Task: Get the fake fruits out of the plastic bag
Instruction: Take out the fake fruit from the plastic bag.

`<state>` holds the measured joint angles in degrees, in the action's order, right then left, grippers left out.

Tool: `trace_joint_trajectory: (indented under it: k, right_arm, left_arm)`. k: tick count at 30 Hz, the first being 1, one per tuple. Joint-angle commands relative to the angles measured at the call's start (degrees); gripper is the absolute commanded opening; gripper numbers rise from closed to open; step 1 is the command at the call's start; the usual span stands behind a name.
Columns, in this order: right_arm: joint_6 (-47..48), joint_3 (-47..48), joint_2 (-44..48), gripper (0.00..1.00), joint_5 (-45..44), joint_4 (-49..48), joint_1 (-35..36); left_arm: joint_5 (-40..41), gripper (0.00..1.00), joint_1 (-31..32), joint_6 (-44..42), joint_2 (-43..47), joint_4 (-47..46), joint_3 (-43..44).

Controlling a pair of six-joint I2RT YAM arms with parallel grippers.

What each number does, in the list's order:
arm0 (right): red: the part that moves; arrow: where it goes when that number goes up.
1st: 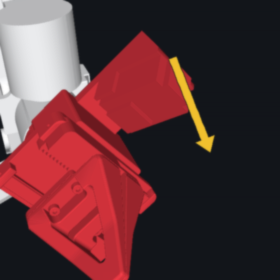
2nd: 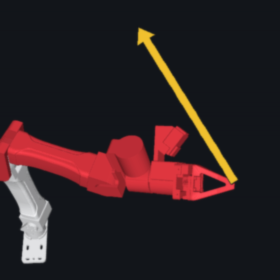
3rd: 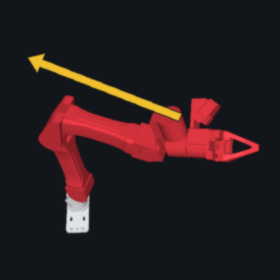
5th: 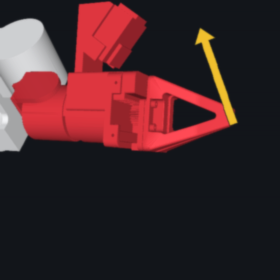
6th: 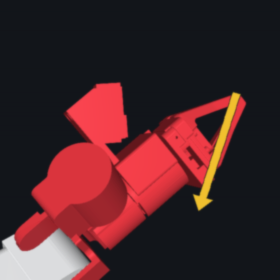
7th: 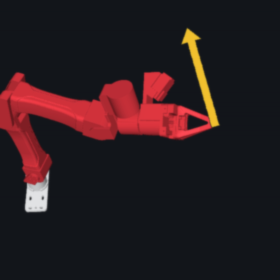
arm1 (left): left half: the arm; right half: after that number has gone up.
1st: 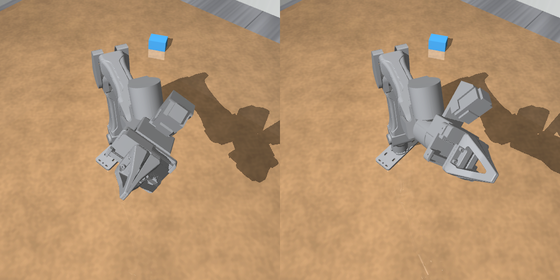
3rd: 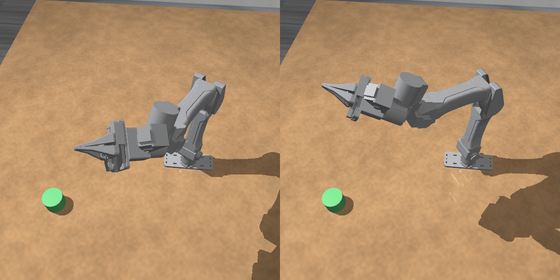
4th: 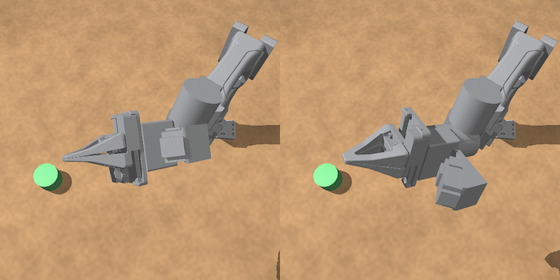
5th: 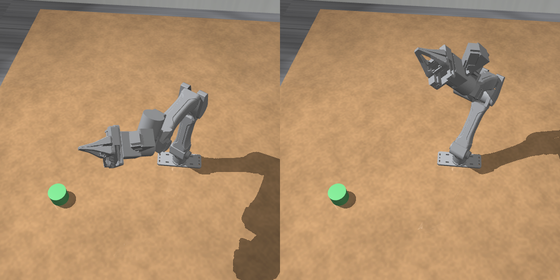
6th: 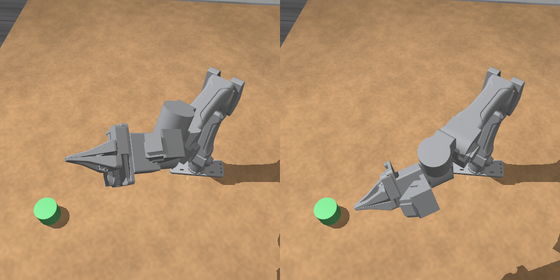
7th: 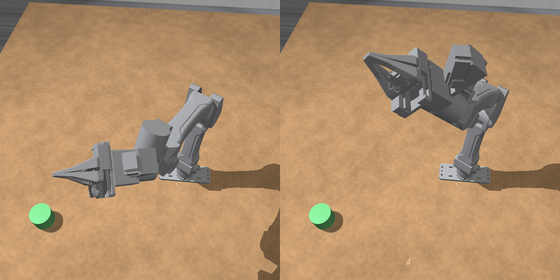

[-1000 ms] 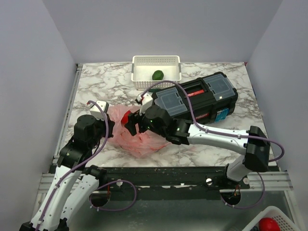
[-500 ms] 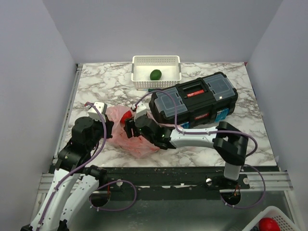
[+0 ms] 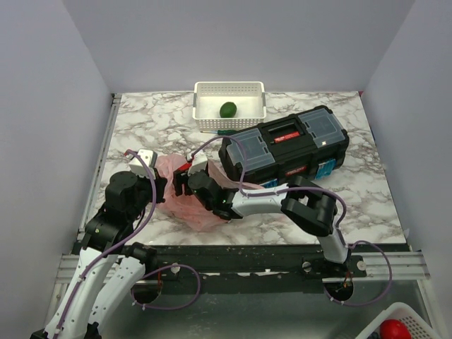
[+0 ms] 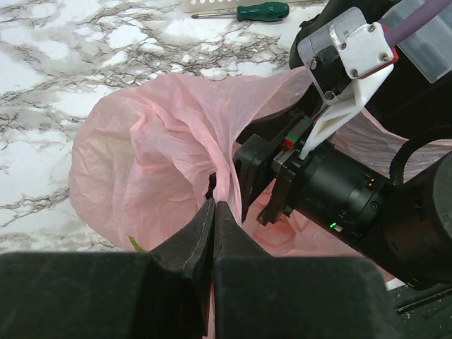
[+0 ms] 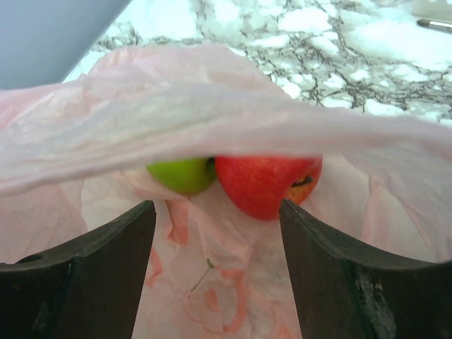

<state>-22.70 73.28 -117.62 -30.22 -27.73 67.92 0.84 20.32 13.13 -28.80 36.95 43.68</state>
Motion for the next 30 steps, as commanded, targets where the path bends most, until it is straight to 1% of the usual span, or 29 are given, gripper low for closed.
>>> trace_joint_trajectory:
  k: [1,8,11,13,17,21,25,30]
  right_arm:
    - [1.2,3.2,-3.4,0.75,-6.0,-5.1,0.1]
    - [3.0,6.3,-7.0,0.78,-6.8,-6.2,-0.5]
    - [3.1,7.2,-8.3,0.81,-6.5,-6.5,-1.3]
    - [3.2,8.4,-9.6,0.81,-5.1,-5.9,-2.1]
    - [5.9,9.8,-11.7,0.88,-3.3,-7.4,-2.8]
    - [6.5,13.2,-14.1,0.92,-1.0,-5.6,-3.5]
    - [8.2,15.3,-16.2,0.94,2.0,-5.9,-3.7]
    - [9.2,20.0,-20.1,0.97,5.6,-3.5,-4.0]
  left_arm:
    - [-0.2,0.00,0.1,0.1,0.4,-0.7,0.0]
    - [-0.2,0.00,0.4,0.1,0.5,-0.7,0.0]
    - [-0.1,0.00,0.5,0.1,0.5,-0.7,0.0]
    - [-0.1,0.00,0.6,0.1,0.5,-0.7,0.0]
    - [-0.1,0.00,0.6,0.1,0.4,-0.7,0.0]
    - [-0.2,0.00,0.7,0.1,0.3,-0.7,0.0]
    - [-0.2,0.00,0.7,0.1,0.1,-0.7,0.0]
    - [-0.2,0.00,0.6,0.1,0.0,-0.7,0.0]
